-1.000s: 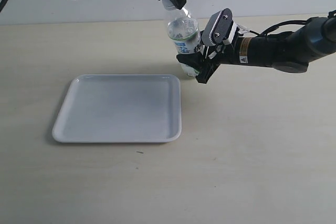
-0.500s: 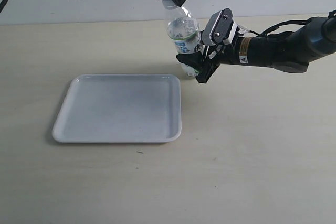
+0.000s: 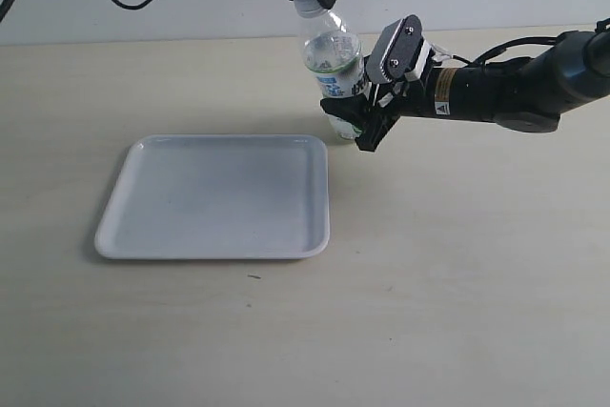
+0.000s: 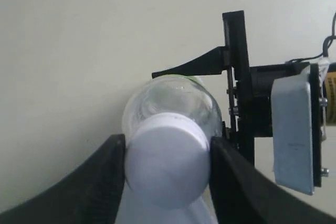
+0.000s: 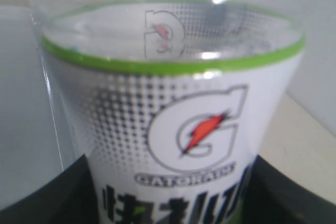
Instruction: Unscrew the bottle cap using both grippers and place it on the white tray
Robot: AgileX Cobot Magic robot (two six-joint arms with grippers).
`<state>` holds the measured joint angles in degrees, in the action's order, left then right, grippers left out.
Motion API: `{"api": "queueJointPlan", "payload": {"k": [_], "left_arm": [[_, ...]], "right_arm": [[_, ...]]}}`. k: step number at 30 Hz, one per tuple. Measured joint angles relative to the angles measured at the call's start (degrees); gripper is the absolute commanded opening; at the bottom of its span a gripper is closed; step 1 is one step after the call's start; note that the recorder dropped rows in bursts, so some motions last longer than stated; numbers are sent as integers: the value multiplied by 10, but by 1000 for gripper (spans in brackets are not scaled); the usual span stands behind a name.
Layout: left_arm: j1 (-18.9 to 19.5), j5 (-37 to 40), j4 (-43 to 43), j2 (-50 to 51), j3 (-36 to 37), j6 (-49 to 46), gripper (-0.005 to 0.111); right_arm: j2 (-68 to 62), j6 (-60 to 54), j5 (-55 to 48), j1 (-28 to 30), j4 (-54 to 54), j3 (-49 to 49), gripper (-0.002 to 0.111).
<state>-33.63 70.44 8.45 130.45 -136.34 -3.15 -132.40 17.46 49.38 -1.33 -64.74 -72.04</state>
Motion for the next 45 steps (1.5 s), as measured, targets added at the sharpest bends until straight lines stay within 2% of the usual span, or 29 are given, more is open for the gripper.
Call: {"api": "queueJointPlan", "payload": {"k": [14,23,30,32,35,41,43,45], "left_arm": [[0,0,-4,0,0,205,0],[0,2,-13,0,0,379,0],[0,4,-11,0,0,400,1],[0,4,-11,0,0,400,7],[0,4,-11,0,0,397,25],[0,2,-6,0,0,382,73],[0,1,-2,0,0,356,81],[0,1,0,0,0,317,81]], "right_arm": [[0,-1,0,0,0,0,0],[2,-1,-11,0,-2,0,0],[2,-1,-11,0,-3,0,0],[2,-1,-11,0,-3,0,0],[2,-1,-11,0,-3,0,0],[2,-1,-10,0,-4,0,0],[2,-1,-10,0,-4,0,0],[2,-2,-10,0,-4,0,0]]}}
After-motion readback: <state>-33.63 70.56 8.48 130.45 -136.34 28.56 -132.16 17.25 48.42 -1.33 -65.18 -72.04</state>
